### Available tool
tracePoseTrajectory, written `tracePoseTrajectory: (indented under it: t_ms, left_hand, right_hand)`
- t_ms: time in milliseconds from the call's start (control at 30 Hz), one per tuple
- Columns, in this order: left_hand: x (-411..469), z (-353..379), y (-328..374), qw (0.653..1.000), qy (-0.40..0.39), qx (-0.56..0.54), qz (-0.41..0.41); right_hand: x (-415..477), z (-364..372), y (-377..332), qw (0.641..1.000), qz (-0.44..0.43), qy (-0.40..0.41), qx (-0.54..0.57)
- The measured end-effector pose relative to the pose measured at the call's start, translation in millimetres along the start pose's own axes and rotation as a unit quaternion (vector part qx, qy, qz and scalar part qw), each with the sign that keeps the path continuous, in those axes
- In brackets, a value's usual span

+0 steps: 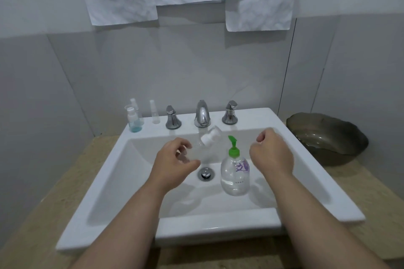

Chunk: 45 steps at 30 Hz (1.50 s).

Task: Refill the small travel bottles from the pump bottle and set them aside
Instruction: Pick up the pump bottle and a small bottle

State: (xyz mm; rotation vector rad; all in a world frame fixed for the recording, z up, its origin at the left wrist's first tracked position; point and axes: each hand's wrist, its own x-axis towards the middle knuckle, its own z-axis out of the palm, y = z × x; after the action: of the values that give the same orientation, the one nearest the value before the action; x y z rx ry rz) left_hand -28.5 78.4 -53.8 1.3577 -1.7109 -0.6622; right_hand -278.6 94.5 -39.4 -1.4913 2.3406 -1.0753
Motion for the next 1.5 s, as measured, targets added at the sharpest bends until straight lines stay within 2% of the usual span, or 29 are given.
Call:
tracePoseTrajectory:
  t_ms: [33, 67, 167, 233, 333, 400, 467, 567, 633, 1067, 1200, 1367, 1500]
  left_hand:
    - [-1.3, 0.7, 1.5, 1.0, -0.006, -0.006, 0.005]
    - [-2.9, 1.4, 3.5, 1.0, -0.016, -0.009, 0.008]
    - [-6.3, 2.0, 7.7, 0.998, -0.051, -0.02, 0.019]
    - [-7.0, 2.0, 10.0, 0.997, -0.07, -0.022, 0.026]
    - [-6.8, 1.4, 10.4, 0.996, -0.076, -0.034, 0.026]
    - [-6.1, 1.2, 10.5, 0.996, -0.071, -0.051, 0.016]
    - [-4.4, -0.1, 11.9, 0.99, -0.062, -0.122, -0.02]
    - [0.2, -3.3, 13.2, 0.957, -0.071, -0.273, -0.063]
    - [2.2, -4.4, 12.1, 0.943, -0.084, -0.317, -0.067]
    - [1.1, 0.6, 9.7, 0.954, -0.067, -0.281, -0.075]
    - [1.6, 3.5, 14.2, 0.955, -0.049, -0.266, -0.125]
    - [1.1, 2.1, 19.0, 0.953, -0.083, -0.219, -0.194]
    - [2.4, -3.2, 19.1, 0.938, -0.116, -0.264, -0.193]
  right_hand:
    - [-0.7, -1.1, -0.7, 0.997, -0.023, 0.041, 0.063]
    - [-2.1, -0.3, -1.9, 0.989, -0.048, 0.044, 0.133]
    - [-12.5, 3.5, -9.9, 0.956, -0.109, -0.045, 0.268]
    - [-16.4, 4.6, -15.4, 0.942, -0.104, -0.112, 0.299]
    - [-17.9, 6.2, -20.4, 0.926, -0.076, -0.24, 0.282]
    - [-18.4, 9.5, -21.4, 0.918, -0.049, -0.289, 0.267]
    - [-15.9, 12.0, -24.2, 0.917, -0.006, -0.283, 0.28]
    - [-9.0, 13.9, -24.3, 0.905, 0.044, -0.263, 0.332]
    - [-6.8, 13.7, -23.0, 0.903, 0.057, -0.257, 0.34]
    - [-7.1, 13.1, -20.6, 0.906, 0.051, -0.257, 0.332]
    - [-10.0, 13.5, -20.5, 0.911, 0.021, -0.249, 0.327]
    - [-12.8, 11.6, -20.4, 0.923, -0.021, -0.217, 0.318]
    - [-11.5, 11.4, -19.3, 0.925, -0.021, -0.206, 0.317]
